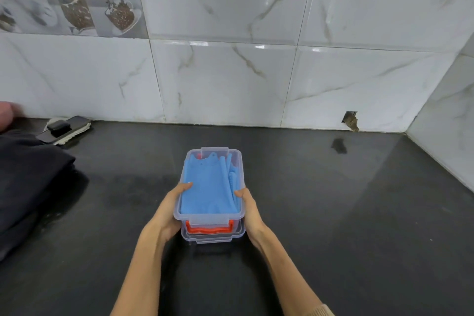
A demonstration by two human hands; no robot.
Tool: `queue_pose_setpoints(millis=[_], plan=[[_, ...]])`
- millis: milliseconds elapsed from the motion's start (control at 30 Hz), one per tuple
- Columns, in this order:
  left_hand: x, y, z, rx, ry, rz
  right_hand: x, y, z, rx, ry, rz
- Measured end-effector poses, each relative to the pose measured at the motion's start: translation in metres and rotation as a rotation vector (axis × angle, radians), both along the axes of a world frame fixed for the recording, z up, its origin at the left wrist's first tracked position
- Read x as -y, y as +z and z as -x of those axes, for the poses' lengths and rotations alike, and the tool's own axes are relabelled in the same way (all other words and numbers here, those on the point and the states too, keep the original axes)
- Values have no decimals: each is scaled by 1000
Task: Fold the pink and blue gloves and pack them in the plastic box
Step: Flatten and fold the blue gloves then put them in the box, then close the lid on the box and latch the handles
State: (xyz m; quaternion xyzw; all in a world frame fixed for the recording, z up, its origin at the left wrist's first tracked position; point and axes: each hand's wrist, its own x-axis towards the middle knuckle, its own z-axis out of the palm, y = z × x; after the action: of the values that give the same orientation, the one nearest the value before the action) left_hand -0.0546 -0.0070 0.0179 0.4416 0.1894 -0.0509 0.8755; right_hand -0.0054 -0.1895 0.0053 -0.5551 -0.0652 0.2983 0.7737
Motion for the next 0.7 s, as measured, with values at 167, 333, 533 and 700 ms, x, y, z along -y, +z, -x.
queue_pose_setpoints(millis=[167,333,533,700], plan=[[-22,5,13,-19,30,3,-27,1,14,10,6,147],[-17,14,13,-6,19,15,-21,15,17,72,-26,295],[28,51,-18,78,-41,-82,32,43,-9,29,-159,21],[99,54,-40,94,-124,-80,94,51,-24,-117,-313,-219]])
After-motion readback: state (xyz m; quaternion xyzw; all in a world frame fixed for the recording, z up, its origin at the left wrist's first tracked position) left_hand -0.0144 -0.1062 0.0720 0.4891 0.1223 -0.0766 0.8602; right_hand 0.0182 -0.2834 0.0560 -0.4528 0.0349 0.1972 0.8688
